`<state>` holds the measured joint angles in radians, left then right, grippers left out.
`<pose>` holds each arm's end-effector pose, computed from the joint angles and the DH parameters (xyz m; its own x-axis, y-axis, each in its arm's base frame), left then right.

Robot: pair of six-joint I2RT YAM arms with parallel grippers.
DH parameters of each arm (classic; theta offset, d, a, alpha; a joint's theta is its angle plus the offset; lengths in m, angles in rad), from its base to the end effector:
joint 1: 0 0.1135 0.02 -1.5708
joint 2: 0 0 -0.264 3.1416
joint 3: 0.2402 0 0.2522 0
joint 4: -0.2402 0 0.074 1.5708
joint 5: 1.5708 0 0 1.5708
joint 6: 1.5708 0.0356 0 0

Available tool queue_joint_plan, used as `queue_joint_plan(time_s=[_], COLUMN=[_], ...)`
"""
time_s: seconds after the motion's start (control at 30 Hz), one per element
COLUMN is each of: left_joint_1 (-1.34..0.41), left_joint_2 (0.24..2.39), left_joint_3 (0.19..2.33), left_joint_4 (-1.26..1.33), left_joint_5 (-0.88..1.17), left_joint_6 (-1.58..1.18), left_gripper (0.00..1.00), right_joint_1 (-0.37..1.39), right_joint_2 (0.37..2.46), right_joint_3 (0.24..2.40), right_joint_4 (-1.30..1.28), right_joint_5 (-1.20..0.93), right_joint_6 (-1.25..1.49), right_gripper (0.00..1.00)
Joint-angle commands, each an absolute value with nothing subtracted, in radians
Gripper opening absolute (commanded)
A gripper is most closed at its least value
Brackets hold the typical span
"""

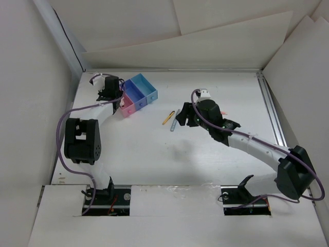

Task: Sort the stationery into containers
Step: Place the stapler in the storage box, then pick up the stationery from the center of the board.

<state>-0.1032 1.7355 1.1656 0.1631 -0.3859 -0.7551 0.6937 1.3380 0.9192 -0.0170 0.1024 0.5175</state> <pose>0.3994 -0.0279 0.2499 -0.1164 -0.6263 -0.7708 -0.4506 0.7249 -0.5210 0.2380 0.1932 0.2794 -0.5615 0.1731 -0.8092 -0.3303 0.8497 0.4110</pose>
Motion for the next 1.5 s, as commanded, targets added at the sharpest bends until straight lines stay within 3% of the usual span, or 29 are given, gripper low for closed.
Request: queue_joint_plan(time_s=[0.0, 0.07, 0.13, 0.23, 0.33, 0.47, 0.6, 0.63, 0.67, 0.77, 0.87, 0.97, 1.47], left_joint_1=[-0.103, -0.112, -0.112, -0.121, -0.130, -0.141, -0.189, -0.208, -0.218, -0.255, -0.293, -0.349, -0.397], left_joint_2=[1.740, 1.749, 1.749, 1.720, 1.695, 1.631, 1.508, 1.484, 1.459, 1.373, 1.315, 1.275, 1.186], left_joint_3=[1.198, 1.207, 1.207, 1.194, 1.180, 1.141, 1.033, 0.970, 0.939, 0.812, 0.723, 0.668, 0.562], left_joint_4=[0.124, 0.124, 0.124, 0.153, 0.178, 0.213, 0.323, 0.349, 0.369, 0.458, 0.503, 0.515, 0.583], left_joint_5=[-0.437, -0.437, -0.448, -0.436, -0.424, -0.387, -0.318, -0.299, -0.264, -0.197, -0.114, -0.063, 0.138], left_joint_6=[-0.727, -0.707, -0.707, -0.707, -0.707, -0.726, -0.726, -0.726, -0.736, -0.746, -0.733, -0.712, -0.661], left_gripper=[0.10, 0.14, 0.29, 0.46, 0.55, 0.55, 0.55, 0.53, 0.53, 0.52, 0.51, 0.50, 0.50], right_joint_1=[0.680, 0.680, 0.680, 0.680, 0.680, 0.670, 0.640, 0.640, 0.631, 0.621, 0.612, 0.592, 0.581], right_joint_2=[1.348, 1.361, 1.371, 1.397, 1.425, 1.472, 1.551, 1.587, 1.606, 1.692, 1.770, 1.830, 2.026], right_joint_3=[0.945, 0.945, 0.945, 0.954, 0.963, 0.982, 1.035, 1.046, 1.060, 1.123, 1.176, 1.224, 1.407], right_joint_4=[-0.008, -0.008, -0.008, -0.017, -0.026, -0.035, -0.060, -0.060, -0.060, -0.095, -0.127, -0.147, -0.281], right_joint_5=[0.133, 0.143, 0.169, 0.216, 0.267, 0.354, 0.391, 0.400, 0.400, 0.422, 0.434, 0.434, 0.462], right_joint_6=[0.534, 0.534, 0.534, 0.554, 0.578, 0.620, 0.663, 0.676, 0.676, 0.686, 0.704, 0.704, 0.753], right_gripper=[0.69, 0.69, 0.70, 0.81, 0.83, 0.73, 0.56, 0.46, 0.43, 0.43, 0.54, 0.57, 0.46])
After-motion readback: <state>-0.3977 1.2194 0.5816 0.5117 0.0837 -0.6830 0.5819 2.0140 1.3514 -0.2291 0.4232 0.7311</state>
